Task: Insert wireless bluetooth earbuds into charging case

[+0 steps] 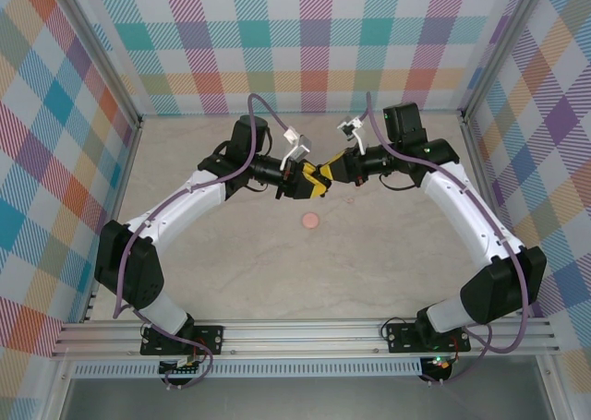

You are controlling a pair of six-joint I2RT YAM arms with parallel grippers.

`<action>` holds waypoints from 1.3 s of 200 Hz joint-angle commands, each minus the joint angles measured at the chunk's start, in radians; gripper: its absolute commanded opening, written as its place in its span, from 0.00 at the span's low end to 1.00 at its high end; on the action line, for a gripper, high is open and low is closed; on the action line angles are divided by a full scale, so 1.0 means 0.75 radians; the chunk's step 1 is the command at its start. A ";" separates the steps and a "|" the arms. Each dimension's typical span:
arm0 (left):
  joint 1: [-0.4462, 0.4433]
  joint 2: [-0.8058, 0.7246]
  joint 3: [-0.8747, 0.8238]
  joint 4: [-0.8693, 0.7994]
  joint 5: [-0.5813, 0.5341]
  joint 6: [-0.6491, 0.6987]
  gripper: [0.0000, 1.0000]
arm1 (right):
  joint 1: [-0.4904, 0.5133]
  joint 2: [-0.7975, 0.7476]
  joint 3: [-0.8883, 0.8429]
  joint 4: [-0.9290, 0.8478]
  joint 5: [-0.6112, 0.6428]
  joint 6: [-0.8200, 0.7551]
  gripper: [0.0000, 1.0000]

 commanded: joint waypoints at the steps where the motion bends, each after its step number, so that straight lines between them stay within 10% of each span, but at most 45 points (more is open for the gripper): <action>1: -0.019 -0.004 0.070 0.023 0.032 0.005 0.24 | 0.010 -0.044 0.011 -0.064 -0.054 -0.042 0.15; 104: -0.037 0.013 0.027 0.142 -0.075 -0.103 0.07 | 0.047 -0.037 0.028 -0.116 -0.050 -0.072 0.18; 177: -0.039 -0.041 -0.213 0.616 -0.222 -0.318 0.03 | -0.011 -0.149 -0.071 0.060 0.049 0.059 0.48; 260: -0.039 -0.082 -0.272 0.716 -0.241 -0.334 0.04 | -0.061 -0.131 -0.051 -0.016 -0.032 0.018 0.55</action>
